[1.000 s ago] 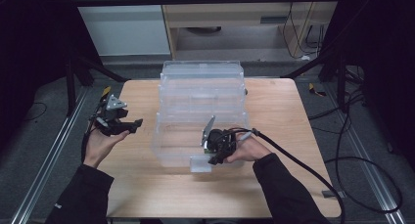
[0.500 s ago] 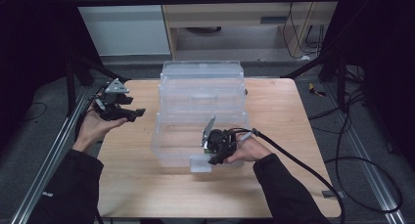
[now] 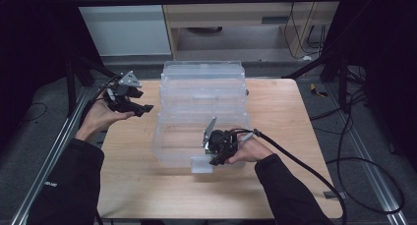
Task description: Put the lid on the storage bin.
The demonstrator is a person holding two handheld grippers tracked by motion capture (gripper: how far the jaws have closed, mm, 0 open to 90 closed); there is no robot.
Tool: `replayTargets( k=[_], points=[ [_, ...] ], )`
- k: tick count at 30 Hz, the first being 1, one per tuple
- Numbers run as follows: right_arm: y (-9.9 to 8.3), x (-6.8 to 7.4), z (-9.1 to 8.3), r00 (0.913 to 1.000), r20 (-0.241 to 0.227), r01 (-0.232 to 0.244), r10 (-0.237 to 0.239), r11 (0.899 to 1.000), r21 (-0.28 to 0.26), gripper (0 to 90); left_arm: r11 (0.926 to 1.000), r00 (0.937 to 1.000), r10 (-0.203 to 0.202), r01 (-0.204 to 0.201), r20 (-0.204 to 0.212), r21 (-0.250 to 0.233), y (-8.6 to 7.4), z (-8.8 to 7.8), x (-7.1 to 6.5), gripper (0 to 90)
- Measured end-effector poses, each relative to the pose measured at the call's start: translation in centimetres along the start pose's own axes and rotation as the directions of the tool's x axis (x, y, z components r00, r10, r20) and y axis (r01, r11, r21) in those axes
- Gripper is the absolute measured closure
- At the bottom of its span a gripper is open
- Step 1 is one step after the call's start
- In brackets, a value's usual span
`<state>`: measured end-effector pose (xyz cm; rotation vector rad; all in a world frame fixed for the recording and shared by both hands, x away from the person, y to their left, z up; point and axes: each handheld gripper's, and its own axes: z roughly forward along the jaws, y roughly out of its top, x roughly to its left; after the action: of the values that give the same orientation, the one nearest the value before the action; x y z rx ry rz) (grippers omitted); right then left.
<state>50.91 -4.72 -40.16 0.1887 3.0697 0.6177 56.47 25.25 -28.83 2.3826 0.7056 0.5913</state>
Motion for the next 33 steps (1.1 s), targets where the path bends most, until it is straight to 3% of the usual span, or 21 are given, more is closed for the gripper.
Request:
replayTargets(
  k=[12, 17, 23, 28, 33],
  points=[
    [0.0, 0.0, 0.0, 1.0, -0.001, 0.005, -0.005, 1.0, -0.006, 68.8, 0.9958, 0.9963, 0.086, -0.086, 0.002, 0.029, 2.7, 0.6, 0.1, 36.8],
    [-0.1, 0.0, 0.0, 1.0, -0.001, 0.01, -0.01, 1.0, -0.008, 68.8, 0.9924, 0.9929, 0.117, -0.118, 0.023, 0.037, 3.5, 1.1, 0.2, 37.1],
    [-0.1, 0.0, 0.0, 0.9999, -0.001, 0.01, -0.01, 1.0, -0.008, 68.9, 0.9823, 0.9844, 0.171, -0.174, 0.042, 0.071, 4.6, 1.9, 0.1, 37.6],
    [-0.1, 0.0, 0.0, 1.0, -0.004, 0.007, -0.007, 1.0, -0.007, 68.9, 0.9779, 0.9802, 0.192, -0.195, 0.047, 0.075, 5.5, 2.6, -0.2, 38.3],
    [-0.1, 0.0, 0.0, 0.9999, -0.002, 0.01, -0.01, 1.0, -0.007, 68.9, 0.9661, 0.9713, 0.232, -0.237, 0.051, 0.103, 6.4, 3.1, -0.4, 38.6]
  ],
)
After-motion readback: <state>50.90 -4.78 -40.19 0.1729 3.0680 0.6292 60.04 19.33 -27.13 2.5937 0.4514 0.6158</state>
